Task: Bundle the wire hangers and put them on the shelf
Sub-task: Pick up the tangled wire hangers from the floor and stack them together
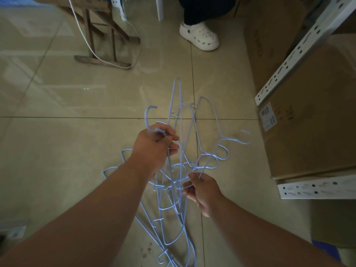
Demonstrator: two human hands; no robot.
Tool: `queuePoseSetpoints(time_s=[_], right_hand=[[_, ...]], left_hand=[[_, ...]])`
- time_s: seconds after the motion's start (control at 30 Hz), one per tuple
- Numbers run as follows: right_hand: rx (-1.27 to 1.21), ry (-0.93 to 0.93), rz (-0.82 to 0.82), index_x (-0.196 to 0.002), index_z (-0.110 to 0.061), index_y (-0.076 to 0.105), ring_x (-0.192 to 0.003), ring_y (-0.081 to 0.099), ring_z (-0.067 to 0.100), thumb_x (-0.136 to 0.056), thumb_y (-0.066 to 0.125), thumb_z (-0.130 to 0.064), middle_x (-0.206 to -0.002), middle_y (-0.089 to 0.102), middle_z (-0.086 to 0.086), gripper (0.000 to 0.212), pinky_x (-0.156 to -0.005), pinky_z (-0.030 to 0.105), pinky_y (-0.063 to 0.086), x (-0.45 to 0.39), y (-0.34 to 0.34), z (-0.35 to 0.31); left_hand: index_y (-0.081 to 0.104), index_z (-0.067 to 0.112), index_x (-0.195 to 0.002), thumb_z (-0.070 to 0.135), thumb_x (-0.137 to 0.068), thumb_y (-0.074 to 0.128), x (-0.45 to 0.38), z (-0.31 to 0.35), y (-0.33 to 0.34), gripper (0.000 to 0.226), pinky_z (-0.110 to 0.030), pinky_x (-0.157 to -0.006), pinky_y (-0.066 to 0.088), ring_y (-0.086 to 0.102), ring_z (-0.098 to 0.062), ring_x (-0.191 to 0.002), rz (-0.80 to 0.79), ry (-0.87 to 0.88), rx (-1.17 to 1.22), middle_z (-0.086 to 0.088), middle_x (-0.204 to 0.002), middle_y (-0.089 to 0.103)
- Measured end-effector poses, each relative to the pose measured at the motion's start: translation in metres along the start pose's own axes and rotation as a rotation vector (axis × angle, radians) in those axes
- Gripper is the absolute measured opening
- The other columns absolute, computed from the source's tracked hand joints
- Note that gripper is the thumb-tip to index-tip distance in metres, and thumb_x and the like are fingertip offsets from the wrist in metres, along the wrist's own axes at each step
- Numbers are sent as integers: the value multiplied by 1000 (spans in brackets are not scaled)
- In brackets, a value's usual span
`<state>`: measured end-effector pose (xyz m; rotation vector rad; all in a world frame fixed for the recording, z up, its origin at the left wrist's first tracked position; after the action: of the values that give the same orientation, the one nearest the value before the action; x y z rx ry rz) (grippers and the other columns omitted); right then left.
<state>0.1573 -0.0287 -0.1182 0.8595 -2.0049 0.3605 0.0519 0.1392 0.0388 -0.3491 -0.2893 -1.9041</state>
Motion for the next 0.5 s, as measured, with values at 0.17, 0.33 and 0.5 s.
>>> queuePoseSetpoints(time_s=[0.17, 0.33, 0.5], right_hand=[[-46, -40, -33, -99, 6, 66, -58, 76, 17, -105, 60, -10, -78, 70, 16, 18, -66, 30, 64, -2, 3, -4], [-8, -22, -73, -99, 9, 70, -66, 77, 19, -102, 64, -7, -87, 73, 20, 17, -67, 28, 65, 1, 4, -4], [115, -57, -69, -86, -2, 72, -69, 72, 25, -100, 67, -7, -82, 74, 17, 16, -72, 34, 65, 8, -2, -2]], left_hand=[[66, 8, -86, -12, -95, 50, 2, 9, 3, 27, -43, -71, 63, 64, -24, -63, 55, 57, -16, -16, -82, 69], [63, 1, -86, -16, -91, 49, 5, 17, -10, 22, -37, -68, 64, 65, -22, -60, 220, 167, 1, -21, -82, 66], [64, 1, -83, -15, -90, 50, 4, 25, -12, 23, -33, -66, 62, 69, -23, -62, 237, 237, -55, -30, -87, 69]])
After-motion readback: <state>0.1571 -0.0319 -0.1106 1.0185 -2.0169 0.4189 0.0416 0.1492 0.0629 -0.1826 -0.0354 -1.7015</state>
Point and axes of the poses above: each hand's wrist, its own x-axis away from the middle knuckle, its own y-axis out of the palm, z = x × y, the point moved 7 cm from there along -x, towards the middle knuckle
